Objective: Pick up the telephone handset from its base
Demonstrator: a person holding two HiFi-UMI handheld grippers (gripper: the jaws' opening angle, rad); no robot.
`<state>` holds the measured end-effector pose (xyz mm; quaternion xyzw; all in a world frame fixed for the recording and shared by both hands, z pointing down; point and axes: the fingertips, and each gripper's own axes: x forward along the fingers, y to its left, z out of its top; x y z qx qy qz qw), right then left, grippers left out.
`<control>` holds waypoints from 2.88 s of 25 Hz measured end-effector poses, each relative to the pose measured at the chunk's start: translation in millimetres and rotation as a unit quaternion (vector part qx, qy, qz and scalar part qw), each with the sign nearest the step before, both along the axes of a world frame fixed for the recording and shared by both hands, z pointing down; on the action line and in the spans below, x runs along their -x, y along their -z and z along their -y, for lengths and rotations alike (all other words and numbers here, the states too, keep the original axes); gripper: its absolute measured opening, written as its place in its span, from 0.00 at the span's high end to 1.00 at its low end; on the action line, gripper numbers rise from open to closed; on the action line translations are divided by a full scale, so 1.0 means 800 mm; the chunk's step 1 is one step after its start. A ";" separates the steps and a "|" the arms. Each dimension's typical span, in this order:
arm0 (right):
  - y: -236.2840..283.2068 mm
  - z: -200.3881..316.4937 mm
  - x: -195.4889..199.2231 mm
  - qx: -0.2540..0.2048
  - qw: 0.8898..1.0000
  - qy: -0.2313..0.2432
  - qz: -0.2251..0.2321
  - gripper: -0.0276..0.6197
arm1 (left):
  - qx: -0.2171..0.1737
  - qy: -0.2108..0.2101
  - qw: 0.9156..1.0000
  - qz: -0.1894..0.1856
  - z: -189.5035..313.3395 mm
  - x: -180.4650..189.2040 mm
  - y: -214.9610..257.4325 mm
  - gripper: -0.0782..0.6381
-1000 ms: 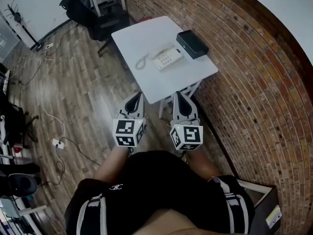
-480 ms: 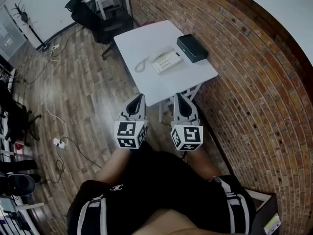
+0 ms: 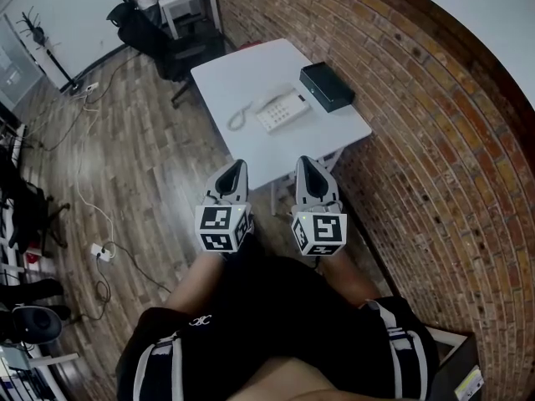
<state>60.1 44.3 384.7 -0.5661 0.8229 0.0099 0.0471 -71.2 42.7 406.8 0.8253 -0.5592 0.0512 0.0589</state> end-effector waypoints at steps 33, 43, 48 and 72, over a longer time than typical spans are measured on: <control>-0.013 0.278 0.063 0.060 0.997 -0.054 0.000 0.96 | 0.050 -0.083 0.995 0.006 0.295 0.050 -0.025 0.89; -0.023 0.345 0.067 0.074 0.993 -0.088 -0.004 0.96 | 0.074 -0.142 0.987 0.015 0.382 0.041 -0.052 0.89; -0.036 0.359 0.042 0.081 0.992 -0.092 -0.011 0.96 | 0.087 -0.146 0.985 0.025 0.408 0.019 -0.065 0.89; -0.074 0.360 -0.050 0.126 0.979 -0.161 -0.003 0.96 | 0.138 -0.204 0.954 0.171 0.501 -0.039 -0.200 0.88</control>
